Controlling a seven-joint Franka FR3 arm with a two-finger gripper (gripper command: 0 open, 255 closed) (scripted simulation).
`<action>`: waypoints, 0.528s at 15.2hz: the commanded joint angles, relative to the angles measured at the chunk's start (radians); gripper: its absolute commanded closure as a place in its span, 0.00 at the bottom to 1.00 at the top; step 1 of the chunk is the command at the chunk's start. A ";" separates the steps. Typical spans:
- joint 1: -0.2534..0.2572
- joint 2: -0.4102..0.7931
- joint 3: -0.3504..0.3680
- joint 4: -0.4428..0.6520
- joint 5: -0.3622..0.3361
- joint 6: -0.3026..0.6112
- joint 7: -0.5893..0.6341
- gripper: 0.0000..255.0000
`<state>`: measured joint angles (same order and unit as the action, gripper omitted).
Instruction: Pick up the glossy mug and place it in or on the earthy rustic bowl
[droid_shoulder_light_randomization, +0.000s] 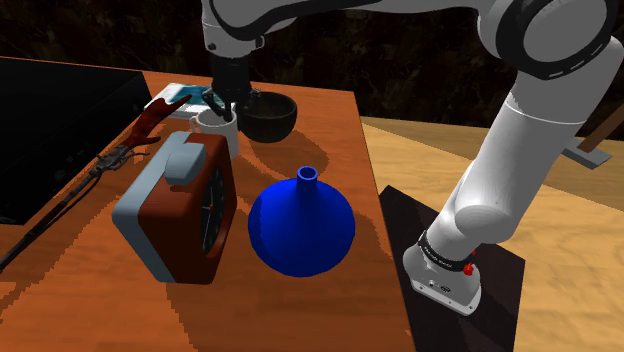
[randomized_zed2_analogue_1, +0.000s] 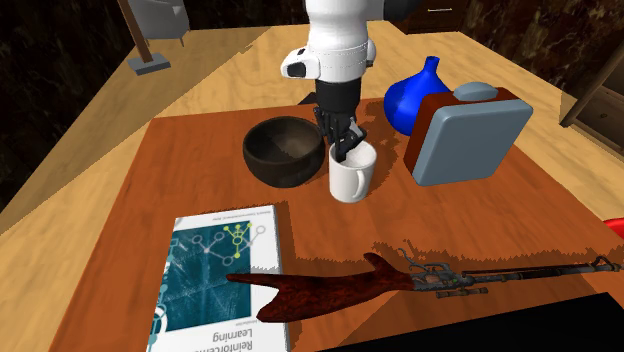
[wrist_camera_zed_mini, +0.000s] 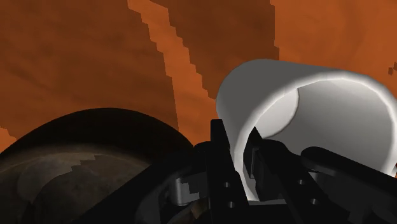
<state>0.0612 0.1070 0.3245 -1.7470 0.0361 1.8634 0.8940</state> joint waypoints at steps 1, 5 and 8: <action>0.000 -0.003 0.000 0.025 0.001 -0.029 0.001 1.00; 0.000 -0.004 0.001 0.078 0.001 -0.082 0.004 1.00; 0.001 -0.002 0.001 0.121 0.000 -0.123 0.007 1.00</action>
<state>0.0619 0.1018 0.3255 -1.6443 0.0369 1.7558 0.8994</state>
